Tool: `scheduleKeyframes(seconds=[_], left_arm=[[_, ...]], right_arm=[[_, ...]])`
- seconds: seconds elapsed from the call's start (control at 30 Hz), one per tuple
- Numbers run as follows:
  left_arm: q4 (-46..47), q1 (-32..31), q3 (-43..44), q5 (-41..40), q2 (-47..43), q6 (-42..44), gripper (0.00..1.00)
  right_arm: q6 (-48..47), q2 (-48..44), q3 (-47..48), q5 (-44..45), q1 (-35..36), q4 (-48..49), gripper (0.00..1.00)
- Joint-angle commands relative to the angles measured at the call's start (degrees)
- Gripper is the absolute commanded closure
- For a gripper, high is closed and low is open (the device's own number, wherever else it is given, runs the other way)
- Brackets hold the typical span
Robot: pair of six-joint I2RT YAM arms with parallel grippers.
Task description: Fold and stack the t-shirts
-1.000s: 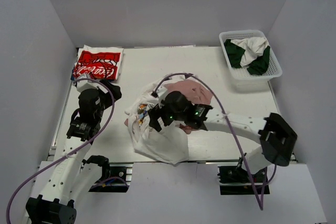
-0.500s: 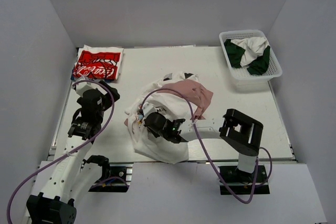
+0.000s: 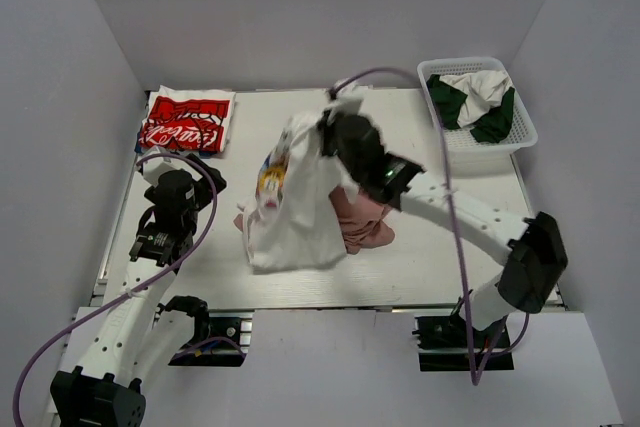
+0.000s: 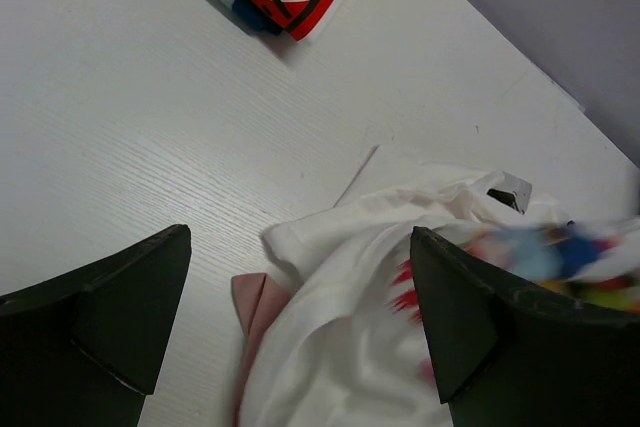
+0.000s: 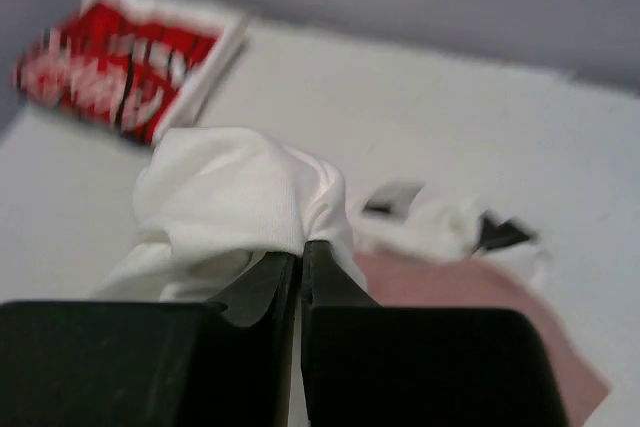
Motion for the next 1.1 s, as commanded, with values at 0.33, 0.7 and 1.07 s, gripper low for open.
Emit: scheduleKeyframes(seconds=[0.33,0.7,1.07], left_arm=[[-1.8,-0.23,0.74,-6.15,0.77,-0.46,0.0],[-1.8,0.3,1.27,-11.5,2.96,-0.46,0.0],[2.32,-0.22,2.41,-3.9,4.19,4.1,0.0]], right_arm=[[-8.87,9.45,54.34,-2.1,-33.08,-7.28,1.0],[-6.68,21.77,62.71,-6.52,-51.37,11.51,1.0],[-2.2,22.56,44.62,-21.71,-59.1,13.99,1.0]])
